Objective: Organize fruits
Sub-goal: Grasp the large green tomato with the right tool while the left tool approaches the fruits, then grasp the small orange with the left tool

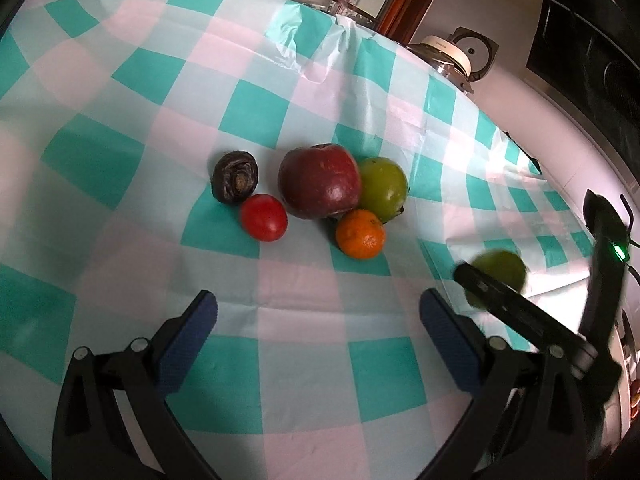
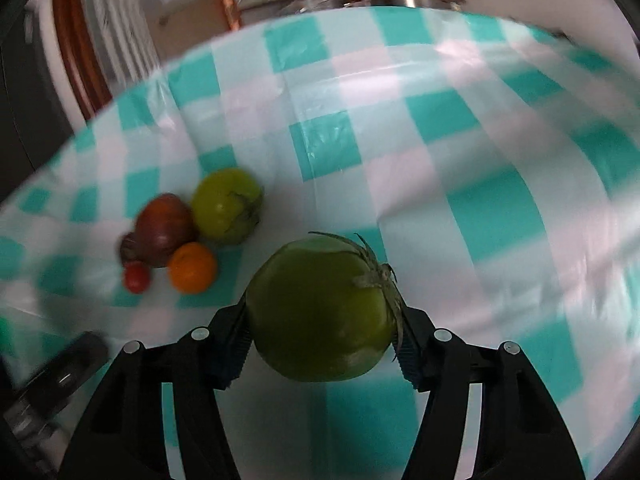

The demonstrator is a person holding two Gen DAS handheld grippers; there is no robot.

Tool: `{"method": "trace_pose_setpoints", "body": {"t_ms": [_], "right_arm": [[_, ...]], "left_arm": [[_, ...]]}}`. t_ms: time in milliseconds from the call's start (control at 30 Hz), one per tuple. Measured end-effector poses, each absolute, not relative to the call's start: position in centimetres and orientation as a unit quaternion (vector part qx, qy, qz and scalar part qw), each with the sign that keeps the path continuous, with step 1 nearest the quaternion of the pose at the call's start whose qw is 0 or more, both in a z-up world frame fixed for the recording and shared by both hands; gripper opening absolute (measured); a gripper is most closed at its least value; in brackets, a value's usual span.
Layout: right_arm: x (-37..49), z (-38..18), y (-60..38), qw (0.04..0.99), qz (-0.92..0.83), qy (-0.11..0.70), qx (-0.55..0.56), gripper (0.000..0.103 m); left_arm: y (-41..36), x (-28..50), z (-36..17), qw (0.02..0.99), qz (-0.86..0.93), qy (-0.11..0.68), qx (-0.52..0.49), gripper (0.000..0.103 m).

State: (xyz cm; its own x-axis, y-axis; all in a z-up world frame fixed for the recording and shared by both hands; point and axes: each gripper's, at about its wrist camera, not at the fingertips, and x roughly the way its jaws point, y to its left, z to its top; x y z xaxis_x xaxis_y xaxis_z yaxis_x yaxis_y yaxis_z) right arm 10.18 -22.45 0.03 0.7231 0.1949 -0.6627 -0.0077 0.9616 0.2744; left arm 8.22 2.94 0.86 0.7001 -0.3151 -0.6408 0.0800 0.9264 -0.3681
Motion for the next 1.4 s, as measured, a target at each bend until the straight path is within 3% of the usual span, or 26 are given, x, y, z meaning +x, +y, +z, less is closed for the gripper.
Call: {"method": "trace_pose_setpoints", "body": {"t_ms": [633,767,1000,1067,1133,1400], "right_arm": [[9.1,-0.7,-26.3,0.892,0.044,0.34,0.296,0.06],[9.1,-0.6,-26.1,0.894,0.042,0.339,0.291,0.06],[9.3,-0.5,-25.6,0.897,0.043,0.342,0.278,0.06],[9.3,-0.5,-25.4,0.898,0.045,0.342,0.273,0.06],[9.3,-0.4,-25.1,0.901,0.048,0.341,0.265,0.06],[9.3,-0.3,-24.5,0.906,0.062,0.339,0.246,0.06]], "left_arm": [[-3.0,13.0,0.5,0.904,-0.053,0.405,-0.126,0.101],[-4.4,14.8,0.3,0.905,-0.039,0.412,-0.104,0.085],[-6.0,17.2,-0.4,0.9,-0.015,0.433,-0.056,0.069],[-6.4,17.3,-0.5,0.901,-0.018,0.431,-0.042,0.053],[-6.4,17.2,-0.5,0.902,-0.024,0.43,-0.04,0.044],[-4.0,12.3,0.7,0.913,-0.075,0.398,-0.055,0.042]]}}
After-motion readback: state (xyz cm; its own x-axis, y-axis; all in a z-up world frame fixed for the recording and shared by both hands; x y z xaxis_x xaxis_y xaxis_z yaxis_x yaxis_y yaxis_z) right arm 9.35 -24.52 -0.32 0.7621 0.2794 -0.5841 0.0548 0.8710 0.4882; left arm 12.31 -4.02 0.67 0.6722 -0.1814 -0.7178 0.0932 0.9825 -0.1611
